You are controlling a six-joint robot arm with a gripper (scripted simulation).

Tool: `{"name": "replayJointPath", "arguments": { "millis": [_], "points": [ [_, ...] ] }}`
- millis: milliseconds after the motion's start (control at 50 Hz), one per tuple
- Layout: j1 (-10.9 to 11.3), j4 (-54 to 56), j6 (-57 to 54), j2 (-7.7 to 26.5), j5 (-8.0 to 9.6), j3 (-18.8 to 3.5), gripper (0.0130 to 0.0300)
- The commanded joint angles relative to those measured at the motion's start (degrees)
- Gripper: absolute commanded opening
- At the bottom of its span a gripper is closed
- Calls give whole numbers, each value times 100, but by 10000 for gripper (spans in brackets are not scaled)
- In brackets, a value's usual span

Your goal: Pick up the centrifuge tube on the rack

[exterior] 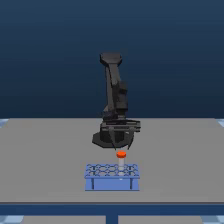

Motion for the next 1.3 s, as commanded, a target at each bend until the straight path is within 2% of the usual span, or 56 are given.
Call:
{"name": "replayJointPath", "arguments": {
  "millis": [20, 600, 960, 1300],
  "points": [
    [-1, -143, 154, -2, -13, 19, 300],
    [-4, -1429, 1455, 110, -156, 153, 300],
    [-3, -2689, 2744, 351, -433, 300, 300],
    [-3, -3240, 3313, 514, -633, 383, 300]
  ]
}}
